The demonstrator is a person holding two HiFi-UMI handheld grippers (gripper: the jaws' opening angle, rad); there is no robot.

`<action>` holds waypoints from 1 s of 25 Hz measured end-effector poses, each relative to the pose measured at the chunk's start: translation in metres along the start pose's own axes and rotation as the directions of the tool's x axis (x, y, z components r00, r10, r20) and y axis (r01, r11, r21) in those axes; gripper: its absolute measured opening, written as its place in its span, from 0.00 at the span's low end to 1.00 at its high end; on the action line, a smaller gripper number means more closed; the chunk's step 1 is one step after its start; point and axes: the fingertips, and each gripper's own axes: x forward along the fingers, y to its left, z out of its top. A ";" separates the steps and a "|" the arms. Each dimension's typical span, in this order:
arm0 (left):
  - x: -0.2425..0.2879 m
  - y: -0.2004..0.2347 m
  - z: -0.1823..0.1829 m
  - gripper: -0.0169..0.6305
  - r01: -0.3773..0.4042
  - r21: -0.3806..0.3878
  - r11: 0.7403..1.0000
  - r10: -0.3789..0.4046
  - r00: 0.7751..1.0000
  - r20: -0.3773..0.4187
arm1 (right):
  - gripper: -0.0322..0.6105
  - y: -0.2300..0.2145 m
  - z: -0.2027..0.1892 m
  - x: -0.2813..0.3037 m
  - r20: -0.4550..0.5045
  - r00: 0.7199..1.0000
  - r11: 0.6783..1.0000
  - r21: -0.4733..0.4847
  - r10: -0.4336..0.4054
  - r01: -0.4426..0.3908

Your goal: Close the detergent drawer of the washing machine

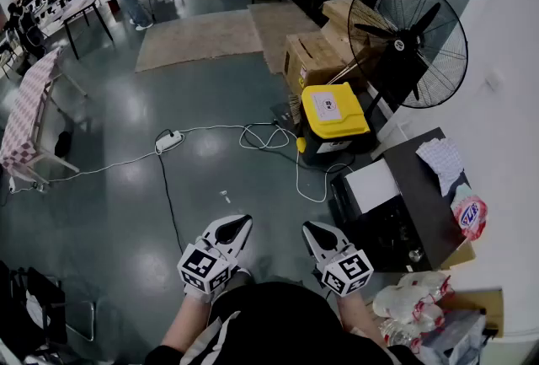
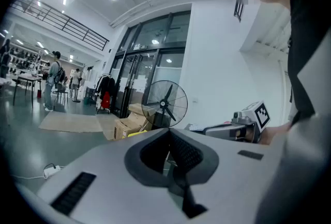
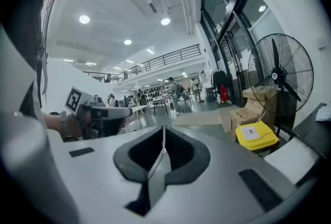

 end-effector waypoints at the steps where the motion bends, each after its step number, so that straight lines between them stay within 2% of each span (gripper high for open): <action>1: -0.004 0.005 0.001 0.04 0.007 -0.009 1.000 -0.007 1.000 0.002 | 0.09 0.003 -0.001 0.006 -0.002 1.000 1.000 0.002 0.000 0.000; 9: -0.040 0.056 -0.004 0.04 0.018 -0.036 0.999 -0.017 1.000 0.005 | 0.09 0.036 -0.003 0.056 -0.024 1.000 1.000 -0.026 0.001 -0.002; 15: -0.047 0.085 -0.018 0.04 0.029 -0.070 0.997 -0.029 1.000 -0.008 | 0.10 0.039 -0.006 0.080 -0.023 0.999 0.999 -0.033 -0.028 0.027; 20: -0.027 0.101 -0.026 0.04 0.038 -0.087 0.995 -0.040 0.999 -0.029 | 0.10 0.017 -0.010 0.099 -0.042 0.999 0.999 -0.019 -0.035 0.034; 25: 0.023 0.125 -0.024 0.04 0.036 -0.087 0.996 -0.041 0.998 -0.053 | 0.09 -0.035 -0.005 0.127 -0.037 0.999 0.999 -0.001 -0.033 0.033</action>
